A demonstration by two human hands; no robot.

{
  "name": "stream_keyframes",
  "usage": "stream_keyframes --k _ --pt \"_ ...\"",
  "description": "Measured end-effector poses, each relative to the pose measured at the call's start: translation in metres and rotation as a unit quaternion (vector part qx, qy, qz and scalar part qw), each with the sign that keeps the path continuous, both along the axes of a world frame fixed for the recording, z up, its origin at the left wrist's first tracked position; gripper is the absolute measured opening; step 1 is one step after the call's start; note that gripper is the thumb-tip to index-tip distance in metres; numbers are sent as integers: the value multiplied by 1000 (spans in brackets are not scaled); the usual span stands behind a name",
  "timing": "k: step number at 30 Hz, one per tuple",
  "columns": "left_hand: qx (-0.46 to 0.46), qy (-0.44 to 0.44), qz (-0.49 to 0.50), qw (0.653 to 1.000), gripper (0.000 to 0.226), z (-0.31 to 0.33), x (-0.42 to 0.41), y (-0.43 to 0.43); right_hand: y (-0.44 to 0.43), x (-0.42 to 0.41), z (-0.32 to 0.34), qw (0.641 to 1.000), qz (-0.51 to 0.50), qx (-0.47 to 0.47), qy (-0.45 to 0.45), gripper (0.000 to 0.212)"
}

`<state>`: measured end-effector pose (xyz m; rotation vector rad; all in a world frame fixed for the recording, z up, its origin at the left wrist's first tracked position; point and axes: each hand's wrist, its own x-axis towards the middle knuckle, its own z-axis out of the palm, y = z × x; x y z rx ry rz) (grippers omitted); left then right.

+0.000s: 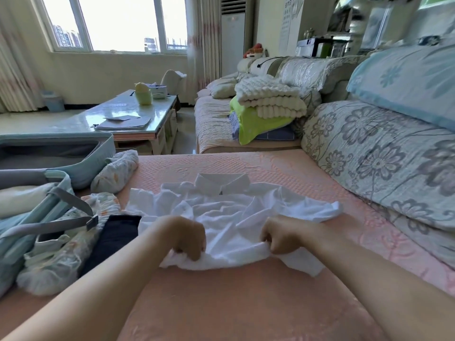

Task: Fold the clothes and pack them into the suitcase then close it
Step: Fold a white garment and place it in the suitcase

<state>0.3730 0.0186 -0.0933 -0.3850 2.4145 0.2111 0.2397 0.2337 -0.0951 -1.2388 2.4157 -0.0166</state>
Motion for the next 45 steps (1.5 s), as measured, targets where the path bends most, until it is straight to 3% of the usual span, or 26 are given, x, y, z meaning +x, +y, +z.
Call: stream_keyframes --k 2,4,6,7,10,13,15,17,19,21,24,26,28,32,34,37,42,45 --pt "95 -103 103 985 25 3 2 16 15 9 8 989 -36 19 -139 35" --pt "166 -84 154 970 21 4 1 26 22 14 9 981 -63 -27 -182 37" --pt "145 35 118 982 22 0 -3 23 20 12 4 996 -24 -84 -10 34" --pt "90 104 71 988 26 -3 -5 20 16 10 -1 991 2 -108 84 34" --pt "-69 270 -10 960 33 -18 -7 5 -5 5 -17 960 97 -162 205 44" --pt "-175 242 -47 953 43 -29 -5 -14 -33 -2 -36 938 175 -100 280 64" --pt "-234 200 -38 951 45 -31 -2 -27 -44 -15 -46 924 164 -48 343 48" --pt "-271 206 3 940 43 -29 -1 -41 -45 -31 -45 912 86 -82 393 25" --pt "-341 246 60 905 41 -23 -3 -57 -41 -48 -38 934 -40 -119 334 30" --pt "-374 277 136 874 39 -19 -6 -74 -35 -66 -33 928 -152 -136 312 40" --pt "-383 248 180 872 40 -21 -15 -88 -31 -82 -35 907 -224 -59 351 47" --pt "-394 224 171 875 43 -23 -25 -87 -33 -86 -41 894 -214 16 394 57" --pt "-378 243 124 885 44 -28 -40 -84 -40 -91 -47 897 -147 21 417 50" --pt "-252 285 63 923 52 -49 -65 -87 -60 -100 -63 953 -7 -26 301 55" --pt "-204 254 49 944 57 -63 -70 -89 -67 -104 -69 973 -5 -5 229 60" --pt "-197 258 41 945 49 -70 -76 -94 -71 -114 -65 973 -25 9 227 68" --pt "-192 232 64 951 37 -56 -82 -102 -74 -126 -57 960 -59 30 272 26" --pt "-242 218 24 945 27 -49 -85 -106 -72 -134 -59 950 -102 -49 291 30"
